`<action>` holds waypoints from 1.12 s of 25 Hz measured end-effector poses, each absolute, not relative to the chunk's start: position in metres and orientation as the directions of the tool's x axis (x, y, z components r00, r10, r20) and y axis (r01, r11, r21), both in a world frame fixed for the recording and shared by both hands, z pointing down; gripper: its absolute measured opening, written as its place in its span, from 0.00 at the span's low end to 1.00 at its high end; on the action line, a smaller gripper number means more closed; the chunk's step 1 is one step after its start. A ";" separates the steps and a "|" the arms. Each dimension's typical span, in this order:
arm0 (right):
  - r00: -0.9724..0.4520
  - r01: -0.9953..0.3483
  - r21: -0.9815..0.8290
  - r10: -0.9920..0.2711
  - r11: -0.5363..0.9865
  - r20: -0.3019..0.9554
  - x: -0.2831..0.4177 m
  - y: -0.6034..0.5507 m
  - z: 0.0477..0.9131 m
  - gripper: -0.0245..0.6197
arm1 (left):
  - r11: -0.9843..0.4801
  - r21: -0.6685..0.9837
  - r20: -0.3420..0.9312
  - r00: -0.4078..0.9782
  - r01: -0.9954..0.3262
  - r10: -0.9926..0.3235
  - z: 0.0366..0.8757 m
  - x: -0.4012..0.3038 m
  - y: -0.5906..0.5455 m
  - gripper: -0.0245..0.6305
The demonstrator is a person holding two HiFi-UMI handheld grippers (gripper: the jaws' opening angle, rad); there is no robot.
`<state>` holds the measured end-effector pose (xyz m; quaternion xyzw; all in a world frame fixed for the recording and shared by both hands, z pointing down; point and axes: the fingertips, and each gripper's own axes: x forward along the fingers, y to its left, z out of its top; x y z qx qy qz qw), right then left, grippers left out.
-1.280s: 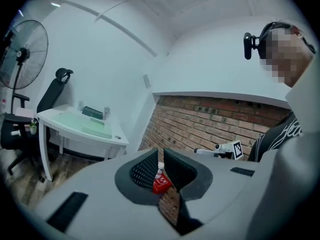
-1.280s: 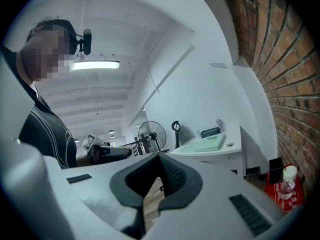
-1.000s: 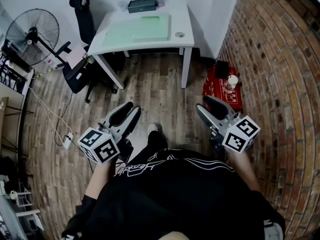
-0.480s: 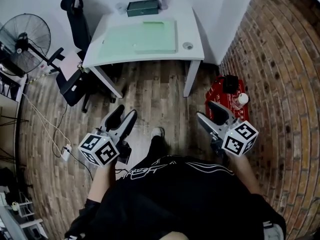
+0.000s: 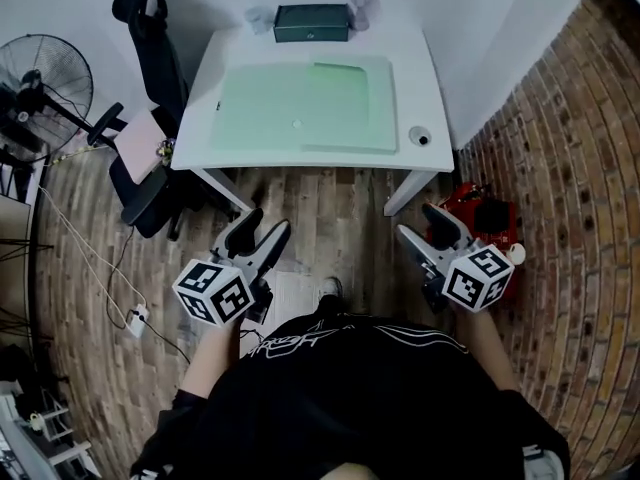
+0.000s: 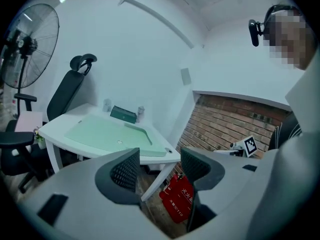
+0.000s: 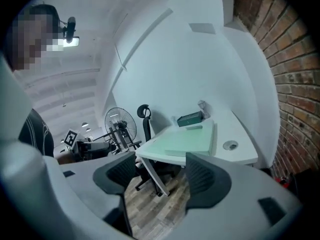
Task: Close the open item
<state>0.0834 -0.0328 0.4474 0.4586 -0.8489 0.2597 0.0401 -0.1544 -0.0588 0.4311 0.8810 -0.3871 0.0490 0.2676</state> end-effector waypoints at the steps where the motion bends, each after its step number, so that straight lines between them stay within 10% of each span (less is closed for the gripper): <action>1: -0.571 -0.804 -0.402 -0.759 0.438 0.314 0.080 -0.048 0.450 0.50 | -0.554 0.438 0.293 0.695 -0.708 -0.656 0.433 -0.161 -0.072 0.43; 28: -0.307 -0.943 -0.285 -0.778 0.172 0.547 0.089 -0.266 0.540 0.65 | -0.502 0.475 0.375 0.682 -0.723 -0.628 0.480 -0.223 -0.223 0.43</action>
